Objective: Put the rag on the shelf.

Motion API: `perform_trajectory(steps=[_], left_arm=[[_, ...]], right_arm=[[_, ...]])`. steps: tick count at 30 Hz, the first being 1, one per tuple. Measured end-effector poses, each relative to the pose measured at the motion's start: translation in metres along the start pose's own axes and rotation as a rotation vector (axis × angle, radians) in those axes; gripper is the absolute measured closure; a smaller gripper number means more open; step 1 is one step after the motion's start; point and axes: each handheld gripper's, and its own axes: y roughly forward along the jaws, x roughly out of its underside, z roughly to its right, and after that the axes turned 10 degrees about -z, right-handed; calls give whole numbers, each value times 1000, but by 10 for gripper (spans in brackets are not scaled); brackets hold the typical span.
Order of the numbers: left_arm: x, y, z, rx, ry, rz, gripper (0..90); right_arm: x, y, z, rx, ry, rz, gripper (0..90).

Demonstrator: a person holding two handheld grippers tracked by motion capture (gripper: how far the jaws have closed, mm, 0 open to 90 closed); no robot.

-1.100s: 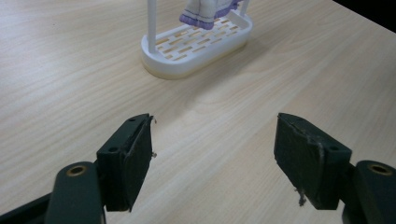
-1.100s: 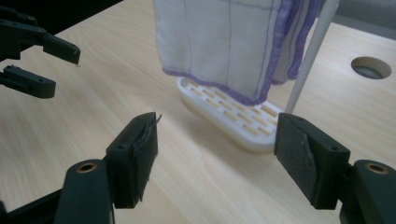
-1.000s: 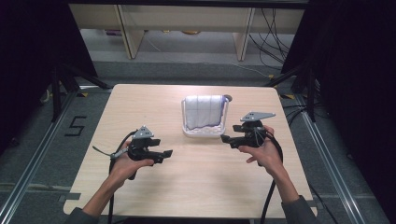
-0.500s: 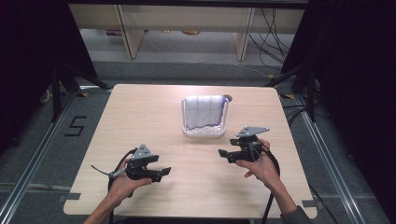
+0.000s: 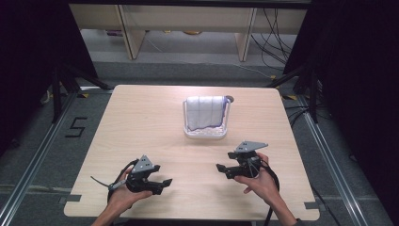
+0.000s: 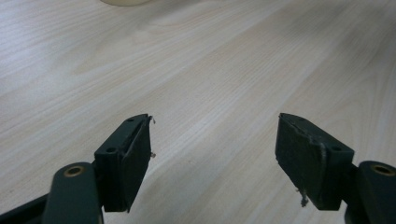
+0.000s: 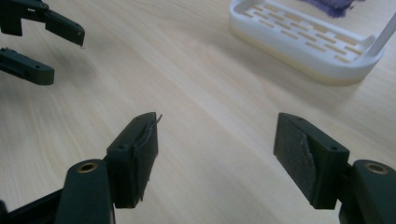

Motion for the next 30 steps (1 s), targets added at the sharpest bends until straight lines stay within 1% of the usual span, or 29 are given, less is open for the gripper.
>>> perform_trajectory(steps=[1, 2, 3, 4, 5, 6, 7, 8, 9, 10, 11, 12, 13, 14, 15, 16, 17, 18, 19, 20, 21, 22, 23, 25, 28, 29, 30], left_arm=[[2, -1, 1, 0, -4, 8, 266], [2, -1, 1, 0, -4, 8, 266], [5, -3, 2, -3, 15, -6, 264], [5, -3, 2, -3, 15, -6, 263], [7, -3, 5, -2, -7, 7, 262], [7, -3, 5, -2, -7, 7, 261], [10, -5, 5, -5, 7, -4, 260], [10, -5, 5, -5, 7, -4, 259], [11, -6, 7, -6, 3, -8, 258], [11, -6, 7, -6, 3, -8, 256], [13, -7, 7, -8, 26, -22, 256], [14, -6, 8, -4, 15, -11, 255], [14, -8, 8, -13, 29, -30, 255], [15, -7, 10, -12, 25, -28, 255], [16, -8, 11, -14, 40, -36, 255], [16, -8, 12, -13, 44, -47, 255], [17, -8, 14, -13, 45, -41, 253], [17, -8, 14, -10, 51, -45, 252], [18, -9, 16, -5, 62, -55, 250], [18, -9, 16, -5, 62, -55, 250], [19, -7, 18, -8, 81, -67, 249], [19, -7, 18, -8, 81, -67, 249], [21, -5, 21, -4, 65, -73, 249], [21, -4, 23, -5, 89, -89, 248], [22, -4, 24, -12, 88, -91, 247], [23, -3, 24, -9, 77, -88, 247], [23, -3, 24, -9, 77, -88, 247]], right_arm=[[6, 2, -3, 3, -9, 1, 311], [6, 2, -3, 3, -9, 1, 311], [11, 3, -6, -4, -10, -13, 306], [11, 3, -6, -4, -10, -13, 306], [16, 4, -8, 2, -14, -23, 295], [16, 4, -8, 2, -14, -23, 295], [21, 5, -9, 4, -12, -27, 266], [21, 5, -9, 4, -12, -27, 266], [25, 5, -10, 7, -16, -32, 236], [25, 5, -10, 7, -16, -32, 236], [28, 4, -11, 14, 5, -28, 226], [31, 3, -10, 20, -9, -32, 213], [34, 2, -13, 5, 29, -40, 208], [34, 2, -13, 5, 29, -40, 208], [36, 1, -11, 14, -1, -38, 203], [40, 1, -11, 16, 2, -48, 187], [43, 1, -12, 14, 6, -54, 181], [44, 1, -12, 11, 1, -61, 181], [50, -1, -17, 9, 40, -87, 176], [50, -1, -17, 9, 40, -87, 176], [55, 0, -17, 26, 2, -72, 174], [55, 0, -17, 26, 2, -72, 174], [57, -2, -18, 24, -9, -94, 173], [62, -3, -21, 19, -3, -104, 169], [65, -3, -22, 19, -11, -105, 169], [69, -3, -25, 34, 11, -112, 169], [69, -3, -25, 34, 11, -112, 169]])
